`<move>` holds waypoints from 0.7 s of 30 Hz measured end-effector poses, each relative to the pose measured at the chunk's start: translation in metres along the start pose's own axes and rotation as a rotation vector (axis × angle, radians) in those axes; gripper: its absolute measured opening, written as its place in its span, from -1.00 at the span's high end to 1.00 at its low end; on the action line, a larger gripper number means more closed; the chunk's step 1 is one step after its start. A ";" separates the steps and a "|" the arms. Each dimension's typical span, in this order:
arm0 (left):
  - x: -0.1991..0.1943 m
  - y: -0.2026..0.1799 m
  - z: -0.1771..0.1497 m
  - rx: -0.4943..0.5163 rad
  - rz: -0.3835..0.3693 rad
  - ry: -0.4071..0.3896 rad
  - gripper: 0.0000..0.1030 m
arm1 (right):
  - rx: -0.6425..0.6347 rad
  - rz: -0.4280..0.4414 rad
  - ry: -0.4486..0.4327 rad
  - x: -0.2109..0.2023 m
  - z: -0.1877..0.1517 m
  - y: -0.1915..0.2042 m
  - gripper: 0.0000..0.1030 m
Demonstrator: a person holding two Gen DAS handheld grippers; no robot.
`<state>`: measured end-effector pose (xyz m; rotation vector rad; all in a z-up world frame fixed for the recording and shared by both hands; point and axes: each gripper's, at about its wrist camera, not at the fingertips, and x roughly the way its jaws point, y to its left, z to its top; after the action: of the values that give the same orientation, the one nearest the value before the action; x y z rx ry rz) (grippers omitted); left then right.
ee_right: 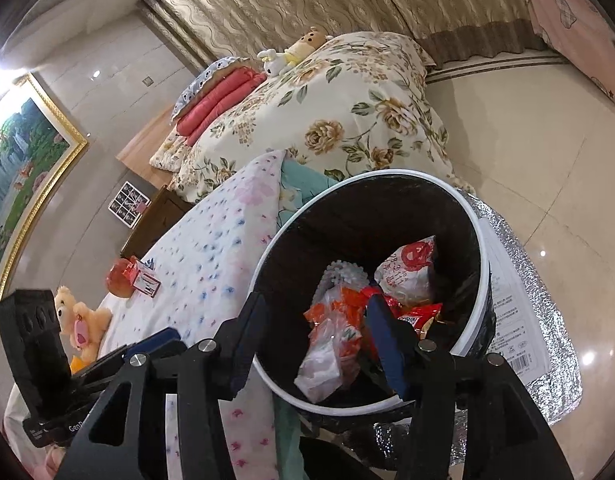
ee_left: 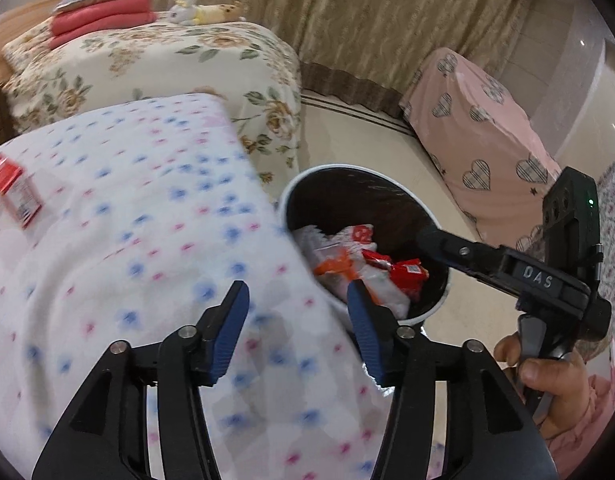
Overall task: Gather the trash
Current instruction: 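Open both tools above the bin to drop the two bags, then move both open tools back over the bed toward the red carton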
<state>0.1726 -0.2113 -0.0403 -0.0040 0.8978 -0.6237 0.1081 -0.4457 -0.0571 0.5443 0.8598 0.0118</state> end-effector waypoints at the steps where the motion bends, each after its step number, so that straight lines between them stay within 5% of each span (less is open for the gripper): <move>1: -0.003 0.005 -0.002 -0.013 0.004 -0.004 -0.04 | -0.003 0.002 -0.004 -0.001 -0.001 0.003 -0.13; 21: -0.074 0.128 -0.054 -0.260 0.204 -0.103 -0.22 | -0.202 0.098 0.052 0.027 -0.027 0.099 -0.65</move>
<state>0.1640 -0.0547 -0.0538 -0.1744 0.8617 -0.3114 0.1268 -0.3421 -0.0455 0.3970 0.8711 0.2008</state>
